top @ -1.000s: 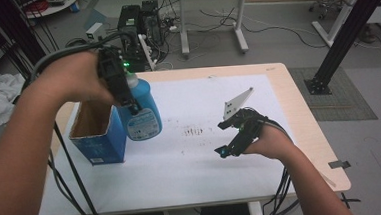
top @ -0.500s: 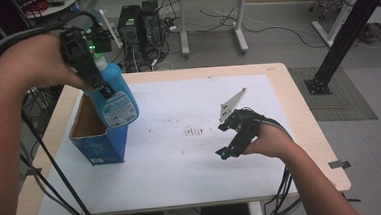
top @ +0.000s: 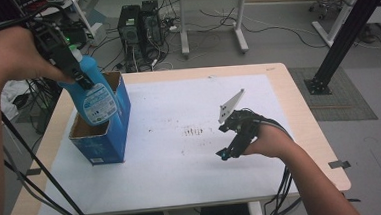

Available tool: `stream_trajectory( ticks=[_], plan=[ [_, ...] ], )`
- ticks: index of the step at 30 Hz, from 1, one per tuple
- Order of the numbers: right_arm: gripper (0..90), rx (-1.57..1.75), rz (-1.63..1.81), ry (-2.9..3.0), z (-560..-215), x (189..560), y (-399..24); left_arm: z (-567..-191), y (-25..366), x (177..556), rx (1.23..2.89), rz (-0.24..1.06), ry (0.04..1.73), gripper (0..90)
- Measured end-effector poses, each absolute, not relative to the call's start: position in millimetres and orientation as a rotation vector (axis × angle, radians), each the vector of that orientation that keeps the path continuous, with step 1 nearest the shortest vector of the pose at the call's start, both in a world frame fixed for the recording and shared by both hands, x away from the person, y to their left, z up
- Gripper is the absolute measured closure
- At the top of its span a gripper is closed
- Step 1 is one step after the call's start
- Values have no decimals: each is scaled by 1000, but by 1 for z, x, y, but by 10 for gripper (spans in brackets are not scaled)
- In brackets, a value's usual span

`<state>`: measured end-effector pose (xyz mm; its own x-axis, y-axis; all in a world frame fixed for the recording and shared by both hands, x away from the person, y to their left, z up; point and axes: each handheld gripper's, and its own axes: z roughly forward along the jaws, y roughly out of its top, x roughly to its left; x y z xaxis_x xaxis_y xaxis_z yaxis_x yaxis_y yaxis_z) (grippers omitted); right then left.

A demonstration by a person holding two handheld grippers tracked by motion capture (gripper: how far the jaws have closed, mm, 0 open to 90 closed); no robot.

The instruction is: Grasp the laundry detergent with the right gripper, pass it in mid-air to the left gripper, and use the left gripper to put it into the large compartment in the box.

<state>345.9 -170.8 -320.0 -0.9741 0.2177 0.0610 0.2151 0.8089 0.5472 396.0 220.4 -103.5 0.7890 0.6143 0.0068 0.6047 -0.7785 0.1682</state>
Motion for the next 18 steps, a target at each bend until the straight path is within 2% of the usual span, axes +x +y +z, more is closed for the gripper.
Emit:
stream_trajectory(
  ticks=[10, 18],
  plan=[
    [128, 364, 887, 2993, -322, 347, -169, -109, 245, 404, 2796, 96, 1088, 385],
    [128, 381, 884, 2986, -323, 350, -166, -128, 260, 414, 2774, 92, 1205, 385]
  ],
)
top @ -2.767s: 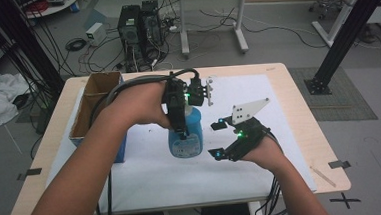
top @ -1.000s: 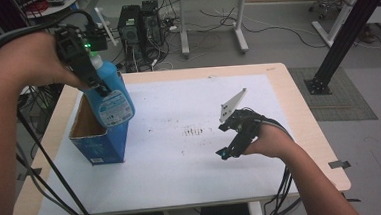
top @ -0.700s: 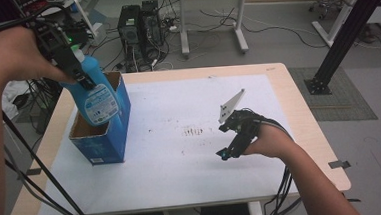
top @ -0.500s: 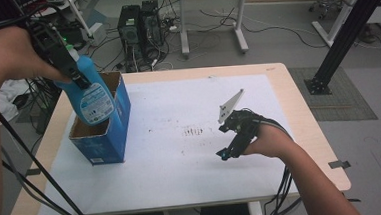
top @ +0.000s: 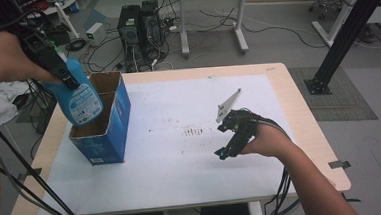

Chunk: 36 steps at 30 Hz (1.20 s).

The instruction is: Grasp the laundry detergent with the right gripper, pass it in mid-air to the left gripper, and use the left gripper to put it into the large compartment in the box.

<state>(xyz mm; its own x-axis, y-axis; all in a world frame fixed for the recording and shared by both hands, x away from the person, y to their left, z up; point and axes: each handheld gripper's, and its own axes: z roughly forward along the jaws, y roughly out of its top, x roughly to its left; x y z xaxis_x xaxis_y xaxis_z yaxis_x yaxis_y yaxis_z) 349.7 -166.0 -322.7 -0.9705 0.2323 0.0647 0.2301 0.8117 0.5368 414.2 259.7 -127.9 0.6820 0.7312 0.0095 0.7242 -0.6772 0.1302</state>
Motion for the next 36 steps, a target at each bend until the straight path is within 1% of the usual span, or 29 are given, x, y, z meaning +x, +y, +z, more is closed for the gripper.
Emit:
stream_trajectory(
  ticks=[8, 16, 21, 22, 24, 26, 27, 31, 34, 36],
  plan=[
    [128, 388, 881, 2986, -324, 351, -162, -143, 258, 422, 2765, 82, 1246, 384],
    [128, 393, 879, 2991, -323, 350, -164, -176, 253, 432, 2789, 31, 1241, 385],
    [128, 395, 883, 2989, -322, 350, -165, -194, 247, 436, 2819, 29, 1192, 385],
    [128, 394, 885, 2989, -322, 350, -165, -202, 245, 438, 2846, 27, 1141, 385],
    [128, 396, 885, 2988, -322, 350, -164, -209, 244, 439, 2876, 34, 1108, 385],
    [128, 397, 887, 2987, -322, 349, -164, -213, 244, 440, 2883, 35, 1106, 384],
    [128, 394, 900, 2976, -321, 349, -165, -223, 245, 442, 2886, 39, 1092, 385],
    [128, 392, 914, 2970, -320, 349, -167, -237, 247, 444, 2892, 37, 1062, 385],
    [128, 396, 911, 2968, -320, 349, -167, -241, 247, 444, 2891, 35, 1065, 385],
    [128, 394, 908, 2970, -320, 348, -167, -251, 248, 445, 2893, 20, 1066, 384]
  ],
)
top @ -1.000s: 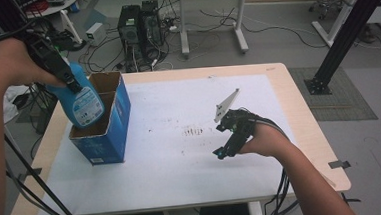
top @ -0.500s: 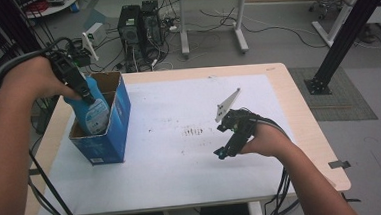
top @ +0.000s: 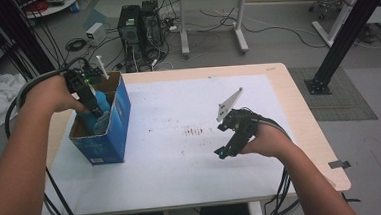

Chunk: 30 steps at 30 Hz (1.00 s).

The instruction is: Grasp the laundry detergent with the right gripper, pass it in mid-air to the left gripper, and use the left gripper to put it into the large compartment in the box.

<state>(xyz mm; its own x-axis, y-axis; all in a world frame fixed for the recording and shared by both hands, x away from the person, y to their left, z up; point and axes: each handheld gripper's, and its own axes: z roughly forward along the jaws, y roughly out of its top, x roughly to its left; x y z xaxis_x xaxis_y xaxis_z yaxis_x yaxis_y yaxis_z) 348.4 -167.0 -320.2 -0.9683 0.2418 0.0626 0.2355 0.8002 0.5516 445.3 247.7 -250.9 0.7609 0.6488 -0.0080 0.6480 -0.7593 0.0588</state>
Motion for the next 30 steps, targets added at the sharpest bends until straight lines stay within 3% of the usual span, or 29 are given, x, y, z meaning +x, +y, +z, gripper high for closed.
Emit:
stream_trajectory(
  ticks=[16, 30],
  plan=[
    [128, 391, 905, 2977, -321, 349, -165, -291, 250, 447, 2918, -19, 1078, 384],
    [128, 387, 908, 2974, -321, 349, -164, -292, 253, 445, 2909, -4, 1060, 377]
  ],
)
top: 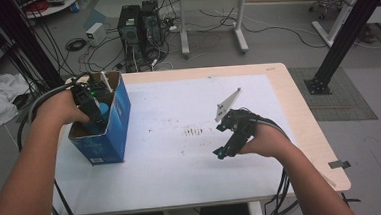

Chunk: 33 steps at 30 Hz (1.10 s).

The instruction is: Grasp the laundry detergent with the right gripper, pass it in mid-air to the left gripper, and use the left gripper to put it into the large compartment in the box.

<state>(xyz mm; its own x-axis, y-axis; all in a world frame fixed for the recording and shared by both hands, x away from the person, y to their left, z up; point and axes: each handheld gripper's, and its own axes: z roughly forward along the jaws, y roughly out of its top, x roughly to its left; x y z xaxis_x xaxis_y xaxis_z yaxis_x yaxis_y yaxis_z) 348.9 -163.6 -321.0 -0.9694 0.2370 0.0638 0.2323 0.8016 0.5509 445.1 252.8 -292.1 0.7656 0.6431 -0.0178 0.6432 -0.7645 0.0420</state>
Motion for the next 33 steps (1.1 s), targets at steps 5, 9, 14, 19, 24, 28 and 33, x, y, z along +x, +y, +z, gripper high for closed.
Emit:
stream_trajectory(
  ticks=[5, 9, 14, 19, 24, 28, 33],
  plan=[
    [128, 391, 897, 2978, -320, 348, -163, -289, 254, 444, 2886, 8, 1064, 341],
    [128, 395, 905, 2975, -319, 347, -165, -286, 255, 443, 2877, 1, 1064, 334],
    [128, 383, 910, 2969, -318, 347, -164, -281, 255, 441, 2868, 12, 1076, 315],
    [128, 376, 915, 2969, -317, 347, -164, -275, 257, 439, 2866, 29, 1079, 301],
    [128, 364, 913, 2968, -316, 347, -164, -272, 258, 437, 2854, 42, 1090, 276],
    [128, 350, 909, 2971, -314, 347, -162, -263, 261, 430, 2852, 67, 1095, 271],
    [128, 359, 911, 2969, -313, 347, -162, -257, 263, 426, 2851, 75, 1088, 271]
  ],
)
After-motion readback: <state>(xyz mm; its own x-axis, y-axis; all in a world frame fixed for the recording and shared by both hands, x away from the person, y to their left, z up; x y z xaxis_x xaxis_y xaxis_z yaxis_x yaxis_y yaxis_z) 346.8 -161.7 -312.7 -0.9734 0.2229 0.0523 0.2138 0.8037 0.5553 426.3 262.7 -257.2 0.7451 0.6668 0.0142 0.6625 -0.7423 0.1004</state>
